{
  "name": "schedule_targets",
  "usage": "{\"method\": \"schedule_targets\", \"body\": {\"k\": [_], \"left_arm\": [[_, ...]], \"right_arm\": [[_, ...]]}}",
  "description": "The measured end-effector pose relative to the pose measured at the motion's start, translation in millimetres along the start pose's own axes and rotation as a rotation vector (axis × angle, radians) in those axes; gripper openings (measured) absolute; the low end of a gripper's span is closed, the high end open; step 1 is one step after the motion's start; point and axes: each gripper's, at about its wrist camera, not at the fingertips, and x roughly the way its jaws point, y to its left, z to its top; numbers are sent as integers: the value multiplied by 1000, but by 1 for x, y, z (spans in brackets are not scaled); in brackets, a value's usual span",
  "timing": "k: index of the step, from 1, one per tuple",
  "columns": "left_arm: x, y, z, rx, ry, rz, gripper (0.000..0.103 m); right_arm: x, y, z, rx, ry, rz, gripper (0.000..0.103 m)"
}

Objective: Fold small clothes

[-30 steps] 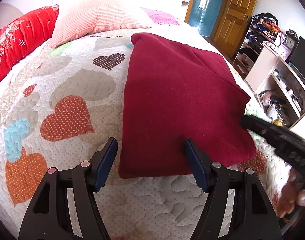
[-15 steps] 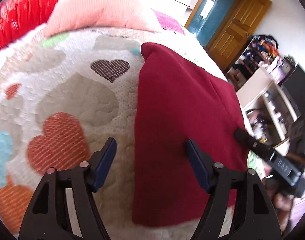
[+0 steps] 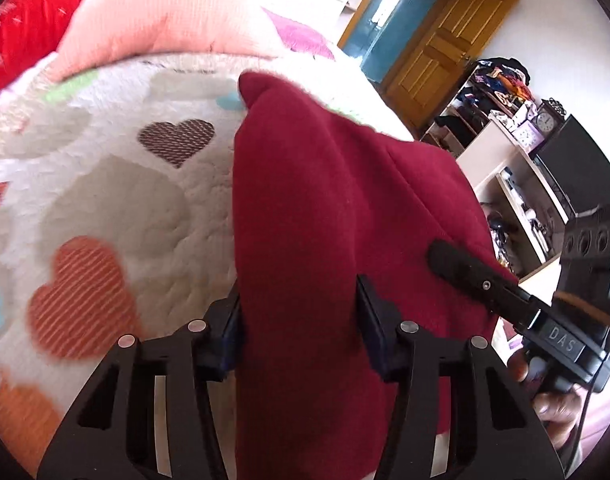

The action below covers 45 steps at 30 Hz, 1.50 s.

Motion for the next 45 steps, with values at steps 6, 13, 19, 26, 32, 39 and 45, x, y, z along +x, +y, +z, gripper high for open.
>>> {"method": "schedule_targets", "body": {"k": [6,13,19,26,32,39,45], "left_arm": [[-73,17,-69,-44,0,44,50],[-96,28,-110,-39,-11,149,51],[-99,12,-83,10,-93,217,55],[-52,20,-70,-2,-42,285,57],[-45,17,-70,12,-45,299,63],[-51,13,-73,1,-52,313,63],[-64,5,-80,1,-73,323,63]], "right_arm": [[-19,37,-53,-25,105,96,45],[-51,53,-76,-78,73,-49,58],[-64,91,-62,-228,-7,-60,46],[0,82,-76,-259,107,-180,34],[-6,63,-81,-208,97,-152,34],[-47,94,-98,-260,73,-115,34],[-34,94,-129,-346,103,-270,35]]}}
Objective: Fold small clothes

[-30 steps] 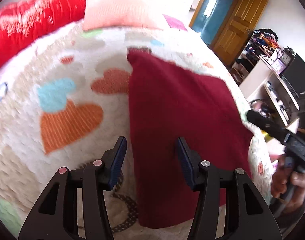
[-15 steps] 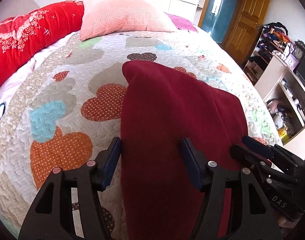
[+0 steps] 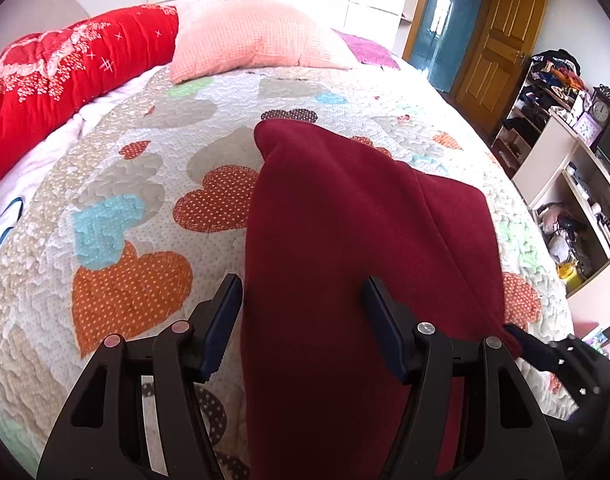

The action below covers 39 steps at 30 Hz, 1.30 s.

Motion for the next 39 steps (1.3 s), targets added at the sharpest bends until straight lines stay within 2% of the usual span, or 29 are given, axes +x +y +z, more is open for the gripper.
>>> {"method": "schedule_targets", "body": {"k": [6,8,9,15,26,39], "left_arm": [[-29,-2,-12,33,-56,59,63],[-39,1,-16,13,-75,55,63],[-44,2,-18,2,-82,55,63],[-70,2,-30,14,-148,115,63],[-98,3,-50,41,-247,174,63],[-103,1,-55,52,-259,190,63]], "right_arm": [[-38,-4,6,59,-66,76,37],[-51,-3,6,73,-103,70,48],[-57,-3,5,76,-119,66,50],[-77,4,5,77,-163,32,50],[-84,4,2,98,-165,44,50],[-84,12,1,91,-163,54,57]]}}
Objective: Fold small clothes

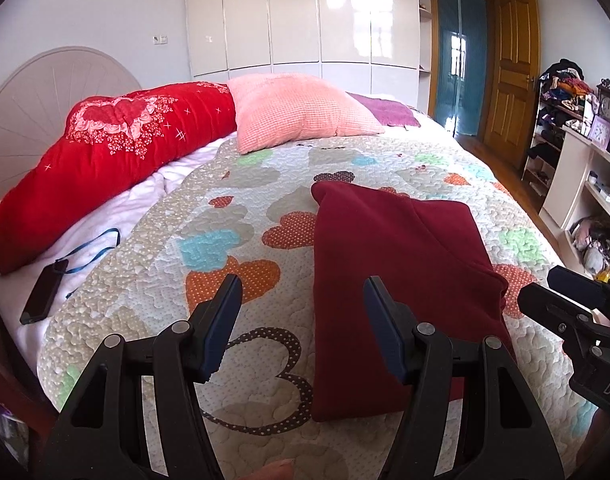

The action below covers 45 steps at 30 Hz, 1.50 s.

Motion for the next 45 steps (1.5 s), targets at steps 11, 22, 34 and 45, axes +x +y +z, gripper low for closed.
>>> {"method": "schedule_targets", "body": {"k": [11,22,34,45], "left_arm": [[4,-1,-3,-5,9,-4,63],[6,-3,-6,2,17,-8,63],[7,-4,-8,4,18,-10,63],[9,-6,-9,3,24,-18,63]], "right_arm": [[7,2,-2,2,18,2,60],[14,1,-6,12,39,6,60],[15,0,-7,9,45,10,60],[18,2,-8,25,51,5,61]]}}
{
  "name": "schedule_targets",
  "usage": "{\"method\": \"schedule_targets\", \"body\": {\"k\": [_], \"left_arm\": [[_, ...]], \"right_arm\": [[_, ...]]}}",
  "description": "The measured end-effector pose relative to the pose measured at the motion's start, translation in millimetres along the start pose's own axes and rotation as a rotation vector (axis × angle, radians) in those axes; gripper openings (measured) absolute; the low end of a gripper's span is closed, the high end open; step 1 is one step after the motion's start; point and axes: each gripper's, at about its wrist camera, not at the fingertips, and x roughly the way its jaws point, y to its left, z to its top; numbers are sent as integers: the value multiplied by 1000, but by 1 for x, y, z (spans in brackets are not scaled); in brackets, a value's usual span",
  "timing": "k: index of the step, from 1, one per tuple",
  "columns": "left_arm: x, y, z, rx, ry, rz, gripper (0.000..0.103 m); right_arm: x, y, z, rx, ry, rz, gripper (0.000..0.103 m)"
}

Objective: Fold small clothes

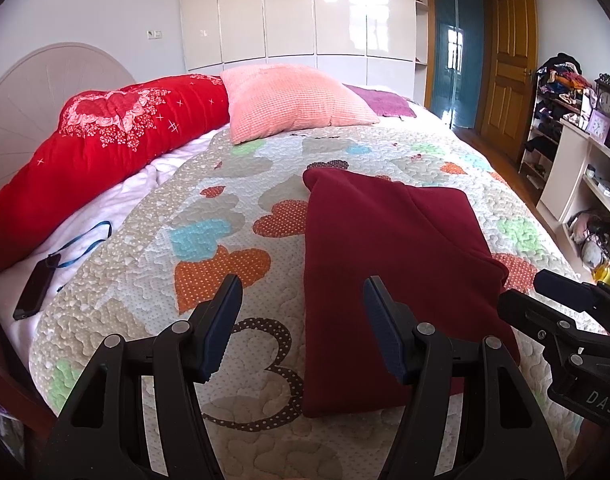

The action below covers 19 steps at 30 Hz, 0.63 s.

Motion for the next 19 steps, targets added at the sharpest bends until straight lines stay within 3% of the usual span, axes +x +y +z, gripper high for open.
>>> {"method": "schedule_targets", "body": {"k": [19], "left_arm": [[1,5,3,-10,-27,-41,63]], "right_arm": [[5,-1,0,3,14,15,61]]}}
